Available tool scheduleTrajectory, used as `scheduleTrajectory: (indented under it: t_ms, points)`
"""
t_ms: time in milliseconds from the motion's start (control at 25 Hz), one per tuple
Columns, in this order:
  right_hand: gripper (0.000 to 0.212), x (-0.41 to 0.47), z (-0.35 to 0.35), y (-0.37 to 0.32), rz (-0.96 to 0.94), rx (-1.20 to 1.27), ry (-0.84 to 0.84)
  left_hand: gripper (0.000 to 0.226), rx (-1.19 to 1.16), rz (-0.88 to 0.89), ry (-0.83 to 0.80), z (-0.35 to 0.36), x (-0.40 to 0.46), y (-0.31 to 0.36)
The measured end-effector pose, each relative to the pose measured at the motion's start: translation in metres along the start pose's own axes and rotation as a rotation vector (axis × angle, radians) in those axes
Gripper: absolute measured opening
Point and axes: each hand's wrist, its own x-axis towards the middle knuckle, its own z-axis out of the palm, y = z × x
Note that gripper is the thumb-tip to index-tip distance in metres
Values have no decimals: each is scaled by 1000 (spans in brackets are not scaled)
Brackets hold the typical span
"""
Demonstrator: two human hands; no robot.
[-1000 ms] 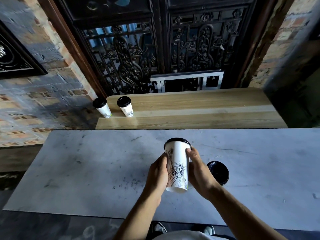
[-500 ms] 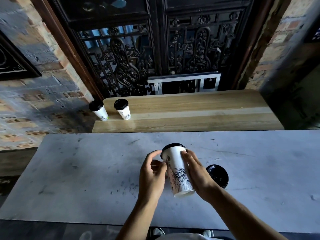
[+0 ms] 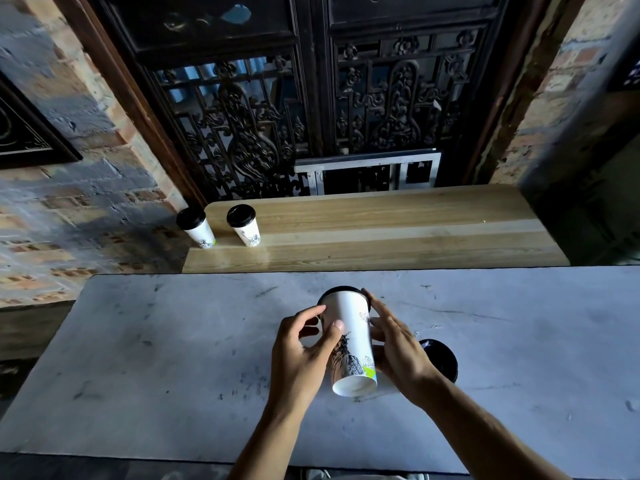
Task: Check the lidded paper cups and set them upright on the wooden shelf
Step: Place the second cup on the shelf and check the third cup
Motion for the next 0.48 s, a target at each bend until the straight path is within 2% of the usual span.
scheduleTrajectory:
  t_ms: [120, 240, 480]
  points:
    - [43, -1, -2, -2, 4, 14, -13, 33, -41, 1, -62, 0, 2, 2]
    - [43, 0, -2, -7, 85, 64, -12, 28, -92, -18, -93, 0, 3, 2]
    - [30, -2, -3, -10, 124, 116, -28, 30, -85, 22, -101, 2, -1, -1]
